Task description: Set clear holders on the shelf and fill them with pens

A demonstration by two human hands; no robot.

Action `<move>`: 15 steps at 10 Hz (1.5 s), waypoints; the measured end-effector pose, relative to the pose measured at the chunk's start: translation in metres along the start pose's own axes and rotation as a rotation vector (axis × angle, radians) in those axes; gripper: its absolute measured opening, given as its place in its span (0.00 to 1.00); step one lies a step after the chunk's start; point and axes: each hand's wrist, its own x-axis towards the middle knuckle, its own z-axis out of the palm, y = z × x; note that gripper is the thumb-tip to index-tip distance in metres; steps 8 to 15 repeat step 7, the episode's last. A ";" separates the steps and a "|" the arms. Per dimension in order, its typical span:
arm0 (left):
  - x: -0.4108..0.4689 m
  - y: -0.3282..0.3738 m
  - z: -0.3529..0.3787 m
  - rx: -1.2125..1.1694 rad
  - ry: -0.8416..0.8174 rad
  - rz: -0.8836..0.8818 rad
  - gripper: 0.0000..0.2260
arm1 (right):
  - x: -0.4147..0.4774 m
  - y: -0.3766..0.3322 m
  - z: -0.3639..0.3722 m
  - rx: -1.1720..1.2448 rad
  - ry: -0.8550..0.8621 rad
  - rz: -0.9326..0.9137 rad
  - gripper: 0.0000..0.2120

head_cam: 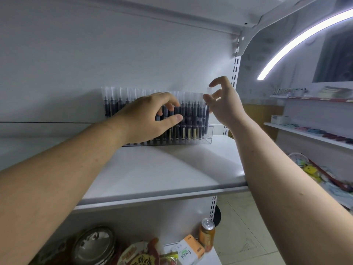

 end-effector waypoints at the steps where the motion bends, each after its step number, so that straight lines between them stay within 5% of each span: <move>1: 0.000 0.000 0.000 0.000 -0.002 -0.003 0.15 | 0.000 0.002 -0.001 -0.009 -0.020 0.001 0.10; 6: -0.003 0.001 -0.003 0.086 -0.071 -0.022 0.17 | 0.003 -0.004 0.000 0.014 0.062 0.116 0.08; 7: -0.005 0.009 -0.002 0.147 -0.085 0.014 0.16 | 0.000 -0.005 -0.003 0.048 0.183 0.094 0.07; 15: -0.005 0.009 -0.002 0.147 -0.085 0.014 0.16 | 0.000 -0.005 -0.003 0.048 0.183 0.094 0.07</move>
